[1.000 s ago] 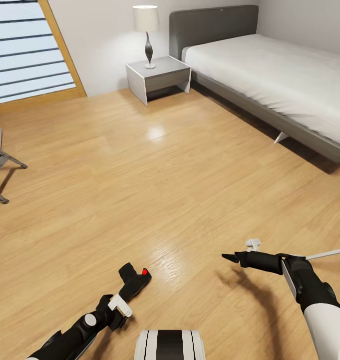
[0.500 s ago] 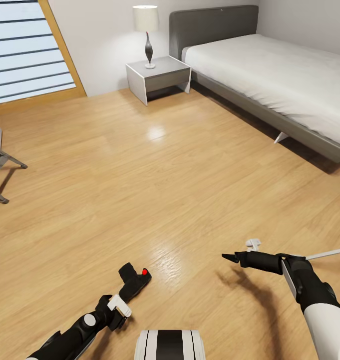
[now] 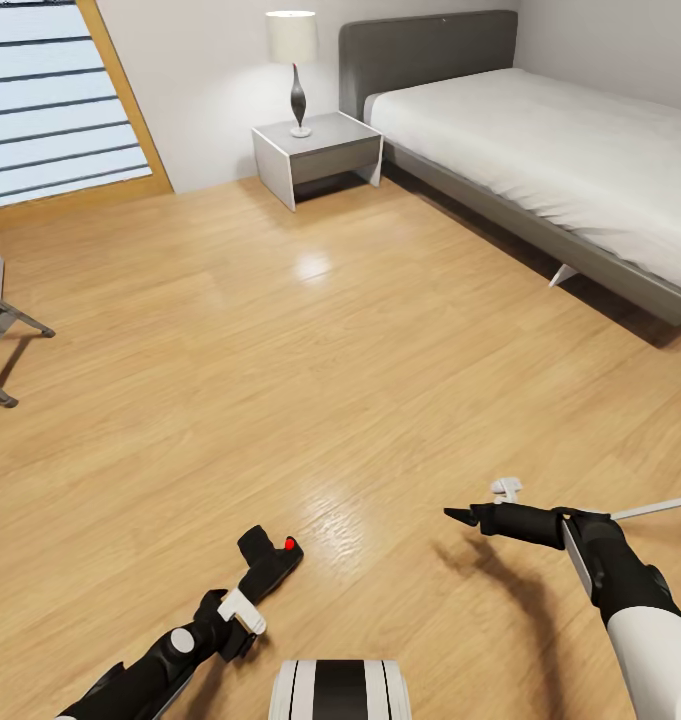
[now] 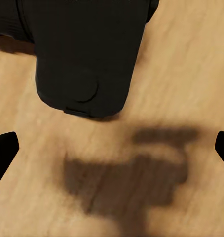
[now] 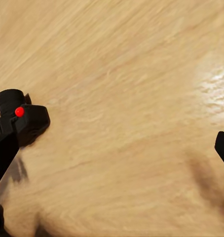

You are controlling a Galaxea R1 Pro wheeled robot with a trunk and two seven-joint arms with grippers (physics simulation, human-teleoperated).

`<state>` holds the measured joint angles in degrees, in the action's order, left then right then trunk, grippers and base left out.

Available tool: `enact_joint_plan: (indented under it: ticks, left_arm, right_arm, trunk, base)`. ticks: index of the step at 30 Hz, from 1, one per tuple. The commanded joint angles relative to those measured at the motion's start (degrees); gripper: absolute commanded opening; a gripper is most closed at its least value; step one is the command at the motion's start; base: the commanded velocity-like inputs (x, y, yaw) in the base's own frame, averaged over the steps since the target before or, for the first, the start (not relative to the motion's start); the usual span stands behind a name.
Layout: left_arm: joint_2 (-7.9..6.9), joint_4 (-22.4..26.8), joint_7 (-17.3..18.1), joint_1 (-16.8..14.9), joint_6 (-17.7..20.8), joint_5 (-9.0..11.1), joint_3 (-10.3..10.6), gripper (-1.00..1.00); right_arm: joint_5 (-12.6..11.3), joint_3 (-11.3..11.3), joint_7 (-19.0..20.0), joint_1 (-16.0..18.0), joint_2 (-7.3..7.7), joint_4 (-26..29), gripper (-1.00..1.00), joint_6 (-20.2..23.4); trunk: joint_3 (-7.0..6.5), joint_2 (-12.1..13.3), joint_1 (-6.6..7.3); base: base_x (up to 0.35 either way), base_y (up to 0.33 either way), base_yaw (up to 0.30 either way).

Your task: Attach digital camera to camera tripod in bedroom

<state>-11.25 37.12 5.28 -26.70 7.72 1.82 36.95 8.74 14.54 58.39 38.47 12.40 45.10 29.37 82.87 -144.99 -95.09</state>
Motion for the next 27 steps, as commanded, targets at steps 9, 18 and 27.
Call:
enact_joint_plan:
  ticks: [9, 18, 27]
  left_arm:
    - [0.12, 0.1, 0.0, 0.0, 0.4, 0.1, 0.2, 1.00]
    - [0.17, 0.1, 0.0, 0.0, 0.5, 0.2, 0.2, 1.00]
    - [0.17, 0.1, 0.0, 0.0, 0.5, 0.2, 0.2, 1.00]
  right_arm:
    - [0.4, 0.2, 0.1, 0.0, 0.03, 0.1, 1.00, 0.4]
    - [0.4, 0.2, 0.1, 0.0, -0.01, 0.1, 1.00, 0.4]
    - [0.4, 0.2, 0.1, 0.0, 0.03, 0.1, 1.00, 0.3]
  trunk:
    - [0.04, 0.0, 0.01]
    - [0.04, 0.0, 0.01]
    - [0.04, 0.0, 0.01]
  base:
    - [0.000, 0.000, 0.000]
    - [0.000, 0.018, 0.000]
    - [0.000, 0.088, 0.000]
